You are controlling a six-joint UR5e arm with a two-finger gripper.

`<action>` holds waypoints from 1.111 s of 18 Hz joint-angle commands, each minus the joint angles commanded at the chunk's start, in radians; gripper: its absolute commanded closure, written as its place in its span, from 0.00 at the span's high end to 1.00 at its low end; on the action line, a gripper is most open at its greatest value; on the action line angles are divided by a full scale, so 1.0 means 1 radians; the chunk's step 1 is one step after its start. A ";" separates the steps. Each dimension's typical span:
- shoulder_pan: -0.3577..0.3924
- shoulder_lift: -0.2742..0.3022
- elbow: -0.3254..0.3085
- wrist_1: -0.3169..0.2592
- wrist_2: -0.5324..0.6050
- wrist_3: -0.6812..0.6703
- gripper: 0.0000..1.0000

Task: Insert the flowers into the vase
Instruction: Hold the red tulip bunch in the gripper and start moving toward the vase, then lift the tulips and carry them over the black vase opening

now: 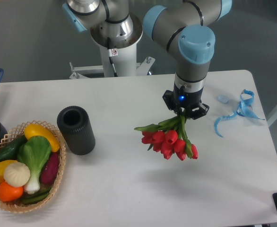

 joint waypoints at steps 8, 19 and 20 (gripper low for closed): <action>-0.009 0.017 0.006 0.000 -0.050 -0.014 0.00; 0.009 0.133 -0.087 0.071 -0.651 -0.098 0.00; 0.011 0.137 -0.095 0.072 -0.725 -0.107 0.00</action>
